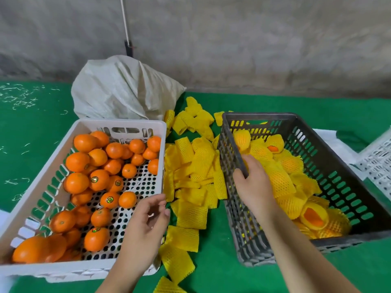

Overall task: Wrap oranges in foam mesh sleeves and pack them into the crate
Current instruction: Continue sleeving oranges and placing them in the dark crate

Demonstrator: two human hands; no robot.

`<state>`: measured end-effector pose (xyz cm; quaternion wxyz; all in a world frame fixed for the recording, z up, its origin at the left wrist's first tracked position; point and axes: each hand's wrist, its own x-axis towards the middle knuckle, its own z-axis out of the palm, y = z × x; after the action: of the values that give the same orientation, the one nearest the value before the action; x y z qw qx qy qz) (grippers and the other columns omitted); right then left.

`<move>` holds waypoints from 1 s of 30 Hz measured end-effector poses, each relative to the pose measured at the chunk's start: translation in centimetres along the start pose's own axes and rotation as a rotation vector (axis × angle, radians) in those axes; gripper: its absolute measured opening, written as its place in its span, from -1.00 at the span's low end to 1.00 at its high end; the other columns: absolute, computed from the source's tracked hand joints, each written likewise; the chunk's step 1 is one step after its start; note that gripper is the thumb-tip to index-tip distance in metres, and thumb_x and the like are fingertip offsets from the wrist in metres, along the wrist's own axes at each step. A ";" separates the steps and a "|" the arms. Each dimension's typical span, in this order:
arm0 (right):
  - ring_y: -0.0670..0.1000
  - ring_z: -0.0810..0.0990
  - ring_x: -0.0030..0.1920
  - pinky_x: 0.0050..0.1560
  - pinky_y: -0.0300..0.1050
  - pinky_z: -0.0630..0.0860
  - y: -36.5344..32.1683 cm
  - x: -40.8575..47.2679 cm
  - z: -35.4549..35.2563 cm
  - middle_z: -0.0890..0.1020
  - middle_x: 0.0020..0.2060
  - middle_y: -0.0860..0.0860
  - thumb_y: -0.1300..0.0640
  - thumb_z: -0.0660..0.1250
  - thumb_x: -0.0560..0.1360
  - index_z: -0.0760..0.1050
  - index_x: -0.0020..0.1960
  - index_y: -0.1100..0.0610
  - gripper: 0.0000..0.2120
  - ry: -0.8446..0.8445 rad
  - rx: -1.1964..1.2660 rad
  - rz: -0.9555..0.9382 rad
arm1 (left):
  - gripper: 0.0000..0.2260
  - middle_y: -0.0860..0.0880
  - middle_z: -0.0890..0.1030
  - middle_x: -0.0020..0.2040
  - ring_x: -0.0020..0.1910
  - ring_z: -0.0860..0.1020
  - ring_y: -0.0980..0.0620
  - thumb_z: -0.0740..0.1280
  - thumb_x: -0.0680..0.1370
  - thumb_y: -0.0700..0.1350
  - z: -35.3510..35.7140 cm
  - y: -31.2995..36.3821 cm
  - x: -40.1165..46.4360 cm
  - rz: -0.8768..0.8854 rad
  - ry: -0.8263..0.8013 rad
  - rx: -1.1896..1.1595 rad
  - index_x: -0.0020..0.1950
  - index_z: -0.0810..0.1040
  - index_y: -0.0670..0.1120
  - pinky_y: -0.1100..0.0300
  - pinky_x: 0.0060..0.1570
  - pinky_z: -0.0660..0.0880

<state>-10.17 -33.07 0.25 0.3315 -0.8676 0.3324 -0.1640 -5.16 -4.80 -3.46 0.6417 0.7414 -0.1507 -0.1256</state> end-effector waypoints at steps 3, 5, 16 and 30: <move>0.11 0.16 0.58 0.53 0.17 0.22 -1.3 -1.2 2.2 0.19 0.60 0.02 -0.13 0.21 0.60 0.29 0.56 -0.06 -0.45 -0.021 -0.449 -0.326 | -0.75 0.26 0.55 0.12 0.15 0.57 0.20 0.40 0.64 -0.13 0.8 0.3 -0.2 0.079 0.006 0.178 0.25 0.56 0.17 0.44 0.03 0.49; 0.15 0.07 0.58 0.53 0.20 0.16 -1.7 -2.7 5.1 0.14 0.62 0.04 -0.16 0.22 0.58 0.31 0.52 -0.14 -0.48 -0.213 -0.515 -0.391 | -0.75 0.27 0.52 0.10 0.07 0.57 0.19 0.40 0.64 -0.12 1.2 0.3 -0.1 0.123 0.034 0.281 0.24 0.54 0.18 0.39 -0.05 0.48; 0.21 -0.05 0.61 0.58 0.21 0.02 3.8 -5.6 14.5 0.06 0.64 -0.01 -0.11 0.22 0.64 0.18 0.62 -0.04 -0.41 -0.987 -0.738 -0.169 | -0.65 0.21 0.59 0.09 -0.28 0.58 0.09 0.27 0.68 0.20 -4.0 0.2 2.9 -0.093 -0.123 0.339 0.44 0.36 0.21 0.21 -0.33 0.47; -0.02 0.54 0.21 0.10 -0.14 0.50 5.2 -6.8 15.9 0.54 0.19 -0.04 -0.02 0.38 0.60 0.39 0.33 -0.17 -0.66 -0.466 0.278 0.177 | -0.12 -0.22 0.02 0.62 0.49 0.28 -0.35 0.45 0.58 -0.16 -5.9 -11.3 14.4 -0.360 -0.511 1.660 0.71 -0.08 0.04 -0.07 0.26 0.51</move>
<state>-9.48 -23.87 -15.29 0.5278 -0.7956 0.2962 0.0253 11.11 -3.43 -13.70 -0.1857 0.9297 -0.2130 -0.2363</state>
